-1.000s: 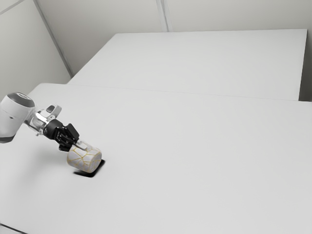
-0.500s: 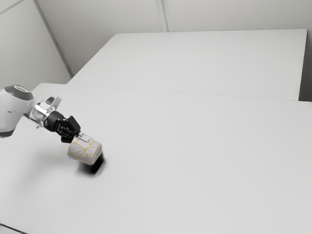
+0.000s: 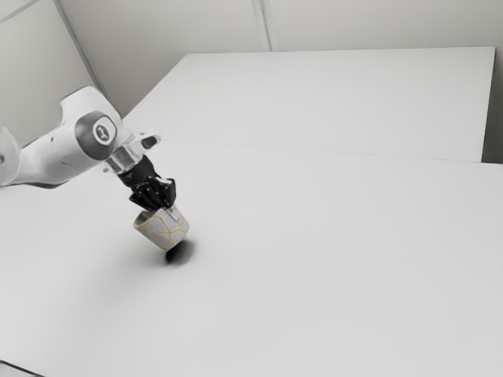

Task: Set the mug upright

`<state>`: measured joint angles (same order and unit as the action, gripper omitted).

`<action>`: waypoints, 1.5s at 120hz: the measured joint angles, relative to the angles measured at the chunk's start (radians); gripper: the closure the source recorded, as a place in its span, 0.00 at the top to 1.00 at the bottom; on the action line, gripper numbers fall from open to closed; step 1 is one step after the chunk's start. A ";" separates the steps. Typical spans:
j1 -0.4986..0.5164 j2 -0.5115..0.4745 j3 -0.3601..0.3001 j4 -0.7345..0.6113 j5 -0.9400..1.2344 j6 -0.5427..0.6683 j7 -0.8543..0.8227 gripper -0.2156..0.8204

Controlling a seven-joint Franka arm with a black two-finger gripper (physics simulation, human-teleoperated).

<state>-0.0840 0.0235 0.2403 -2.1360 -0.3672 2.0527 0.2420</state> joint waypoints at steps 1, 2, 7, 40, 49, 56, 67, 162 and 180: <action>-0.006 0.000 0.000 -0.001 0.008 0.004 -0.011 0.05; -0.011 -0.001 0.000 -0.003 0.015 0.008 -0.022 0.05; -0.038 -0.004 0.000 -0.016 0.045 0.030 -0.078 0.05; -0.162 -0.065 0.005 -0.143 0.208 0.169 -0.412 0.05; -0.130 -0.069 0.006 -0.149 0.241 0.193 -0.484 0.04; -0.088 -0.071 0.006 -0.151 0.266 0.205 -0.535 0.04; -0.039 -0.069 0.006 -0.151 0.296 0.217 -0.608 0.04; -0.171 0.003 0.025 -0.089 0.413 0.108 -0.942 0.37; -0.124 0.002 0.027 -0.064 0.416 0.084 -0.950 0.59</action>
<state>-0.2081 0.0255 0.2668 -2.1995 0.0491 2.1366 -0.7084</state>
